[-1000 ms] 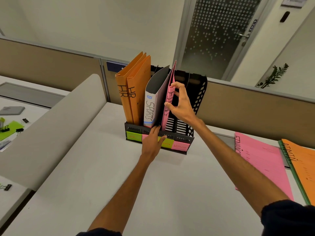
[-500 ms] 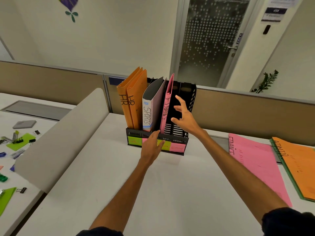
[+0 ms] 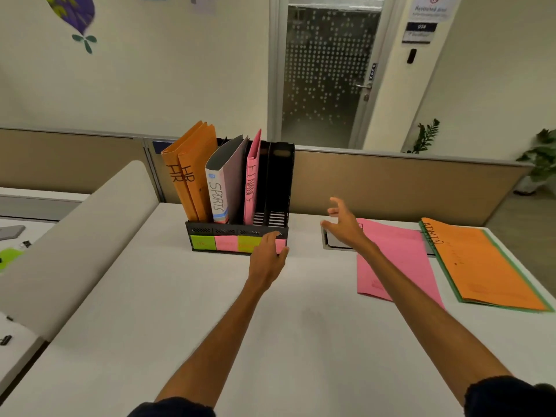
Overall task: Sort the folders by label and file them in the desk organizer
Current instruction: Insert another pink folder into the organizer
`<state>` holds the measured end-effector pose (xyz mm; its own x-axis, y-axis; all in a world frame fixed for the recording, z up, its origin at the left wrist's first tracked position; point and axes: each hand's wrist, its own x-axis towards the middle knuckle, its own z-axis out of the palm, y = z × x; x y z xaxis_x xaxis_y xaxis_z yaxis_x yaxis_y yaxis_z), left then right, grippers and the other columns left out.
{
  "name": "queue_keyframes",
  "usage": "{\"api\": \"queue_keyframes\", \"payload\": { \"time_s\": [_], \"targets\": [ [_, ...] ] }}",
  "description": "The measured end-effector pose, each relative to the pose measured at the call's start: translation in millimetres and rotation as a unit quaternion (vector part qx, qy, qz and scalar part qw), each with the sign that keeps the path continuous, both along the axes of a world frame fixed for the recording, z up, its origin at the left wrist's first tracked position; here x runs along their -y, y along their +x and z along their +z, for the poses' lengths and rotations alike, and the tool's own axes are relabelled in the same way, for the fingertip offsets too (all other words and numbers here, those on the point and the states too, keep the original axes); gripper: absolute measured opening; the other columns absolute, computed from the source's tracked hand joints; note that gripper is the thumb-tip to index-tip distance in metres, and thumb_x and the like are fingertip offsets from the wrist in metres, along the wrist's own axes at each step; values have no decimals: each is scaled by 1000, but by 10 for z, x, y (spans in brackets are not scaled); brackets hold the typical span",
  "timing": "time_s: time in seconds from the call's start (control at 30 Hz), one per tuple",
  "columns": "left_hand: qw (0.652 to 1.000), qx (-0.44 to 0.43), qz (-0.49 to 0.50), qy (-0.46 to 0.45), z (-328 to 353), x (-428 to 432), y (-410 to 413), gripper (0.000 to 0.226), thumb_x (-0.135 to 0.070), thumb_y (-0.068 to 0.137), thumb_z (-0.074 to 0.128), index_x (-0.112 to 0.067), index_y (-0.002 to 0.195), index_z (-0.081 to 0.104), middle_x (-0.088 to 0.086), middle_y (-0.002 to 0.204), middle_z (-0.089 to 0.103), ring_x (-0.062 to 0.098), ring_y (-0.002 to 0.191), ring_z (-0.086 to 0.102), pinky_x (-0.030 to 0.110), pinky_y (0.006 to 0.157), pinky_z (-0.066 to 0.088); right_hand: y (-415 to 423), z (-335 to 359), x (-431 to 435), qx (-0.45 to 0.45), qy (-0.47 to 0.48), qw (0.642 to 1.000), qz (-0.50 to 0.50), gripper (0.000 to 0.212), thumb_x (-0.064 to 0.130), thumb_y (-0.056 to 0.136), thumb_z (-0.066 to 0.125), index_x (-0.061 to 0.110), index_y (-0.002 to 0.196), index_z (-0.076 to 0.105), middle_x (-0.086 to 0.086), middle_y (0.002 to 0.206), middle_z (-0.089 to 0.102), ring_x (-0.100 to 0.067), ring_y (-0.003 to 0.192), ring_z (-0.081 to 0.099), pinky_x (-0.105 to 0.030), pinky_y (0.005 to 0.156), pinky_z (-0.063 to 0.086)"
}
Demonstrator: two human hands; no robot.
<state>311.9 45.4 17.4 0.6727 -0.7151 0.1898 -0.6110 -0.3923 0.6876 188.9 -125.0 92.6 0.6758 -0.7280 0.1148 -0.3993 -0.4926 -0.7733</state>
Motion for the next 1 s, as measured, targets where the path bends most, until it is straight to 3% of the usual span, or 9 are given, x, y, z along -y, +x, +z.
{"api": "queue_keyframes", "payload": {
  "time_s": [0.33, 0.7, 1.0],
  "targets": [
    [999, -31, -40, 16, -223, 582, -903, 44, -29, 97, 55, -14, 138, 46, 3, 138, 53, 20, 121, 55, 36, 101, 46, -1199, -253, 571, -42, 33, 995, -79, 63, 10, 90, 65, 6, 143, 32, -21, 137, 48, -32, 125, 49, -44, 97, 48],
    [990, -70, -72, 99, -541, 1381, -1636, 49, -35, 98, 50, -13, 142, 42, 7, 140, 52, 22, 124, 53, 40, 105, 44, -2201, -768, 1262, -79, 115, 973, -181, 69, 8, 89, 66, 2, 146, 28, -22, 142, 45, -34, 129, 47, -43, 104, 44],
    [972, -128, -55, 191, -852, 1815, -1770, 55, -39, 99, 48, -4, 140, 39, 15, 142, 45, 30, 130, 46, 41, 105, 41, -2498, -1371, 1612, -189, 153, 944, -224, 62, 16, 89, 64, 0, 142, 34, -21, 138, 47, -34, 126, 48, -39, 101, 46]
  ]
}}
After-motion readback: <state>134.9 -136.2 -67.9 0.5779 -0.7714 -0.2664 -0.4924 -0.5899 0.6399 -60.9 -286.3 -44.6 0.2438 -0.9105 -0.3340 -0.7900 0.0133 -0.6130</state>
